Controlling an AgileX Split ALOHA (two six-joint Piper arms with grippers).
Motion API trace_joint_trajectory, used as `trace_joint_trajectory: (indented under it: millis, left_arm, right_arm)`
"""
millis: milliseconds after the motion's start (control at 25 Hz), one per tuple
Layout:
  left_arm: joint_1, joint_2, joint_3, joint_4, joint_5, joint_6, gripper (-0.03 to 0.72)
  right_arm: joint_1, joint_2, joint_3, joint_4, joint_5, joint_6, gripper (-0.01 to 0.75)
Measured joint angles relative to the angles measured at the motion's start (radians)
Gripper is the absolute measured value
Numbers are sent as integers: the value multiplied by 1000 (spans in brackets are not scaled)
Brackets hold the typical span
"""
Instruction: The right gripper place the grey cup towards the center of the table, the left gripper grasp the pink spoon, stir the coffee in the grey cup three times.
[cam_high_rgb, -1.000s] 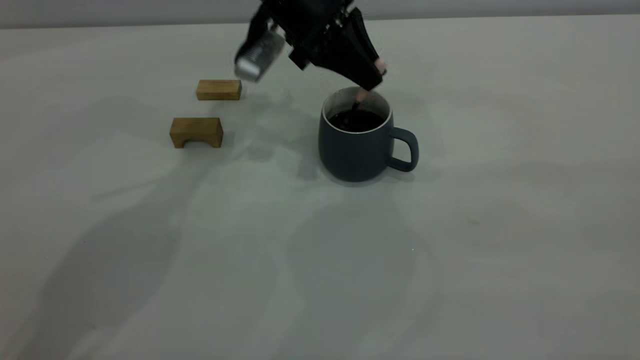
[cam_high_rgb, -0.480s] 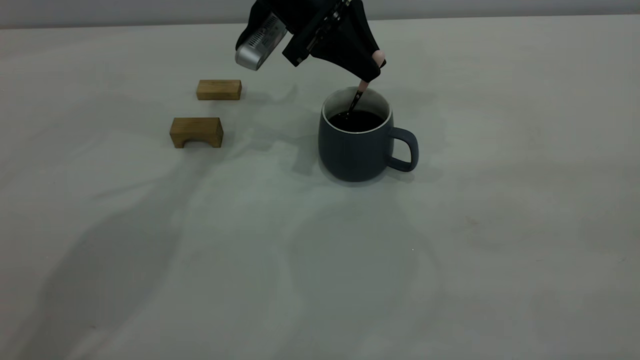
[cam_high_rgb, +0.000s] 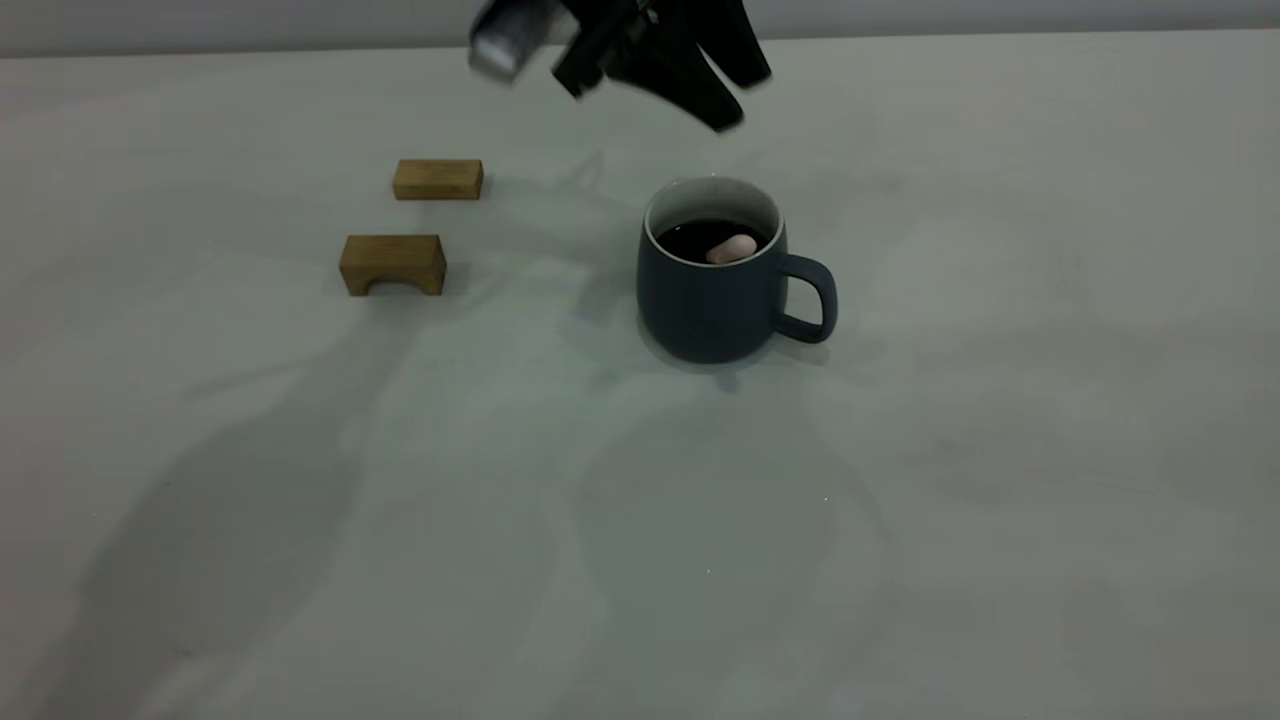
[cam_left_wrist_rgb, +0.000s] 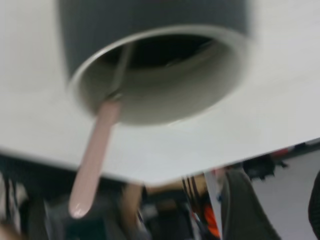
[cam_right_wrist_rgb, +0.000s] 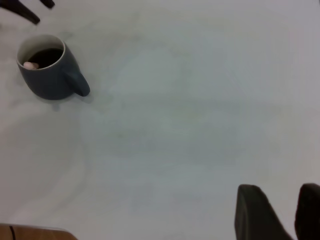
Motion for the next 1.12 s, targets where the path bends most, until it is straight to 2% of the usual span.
trace_joint_trajectory:
  millis: [160,240,280,360,480,520,640,720,840,1120]
  left_arm:
    - [0,0,-175,190,0,37,400]
    - [0,0,-268,300,0,114,400]
    - [0,0,-305,345,0,194,400]
    - [0,-10,-372,422,0,495,400]
    - [1,-66,-391,437,0,928,400]
    - [0,-92,-391,439,0,1014,400]
    - [0,-181,-367,466,0,1101,400]
    - [0,-263,-281,507,0,1117,400]
    - [-1,-417,-57,586,0,1129,400]
    - [-10,-828,614,770,0,1153,400]
  right_arm:
    - [0,0,0,0,0,0,237]
    - [0,0,0,0,0,0,237]
    - [0,0,0,0,0,0,237]
    - [0,0,0,0,0,0,237]
    - [0,0,0,0,0,0,237]
    - [0,0,0,0,0,0,237]
    - [0,0,0,0,0,0,237]
    - [0,0,0,0,0,0,237]
    - [0,0,0,0,0,0,237]
    - [0,0,0,0,0,0,237]
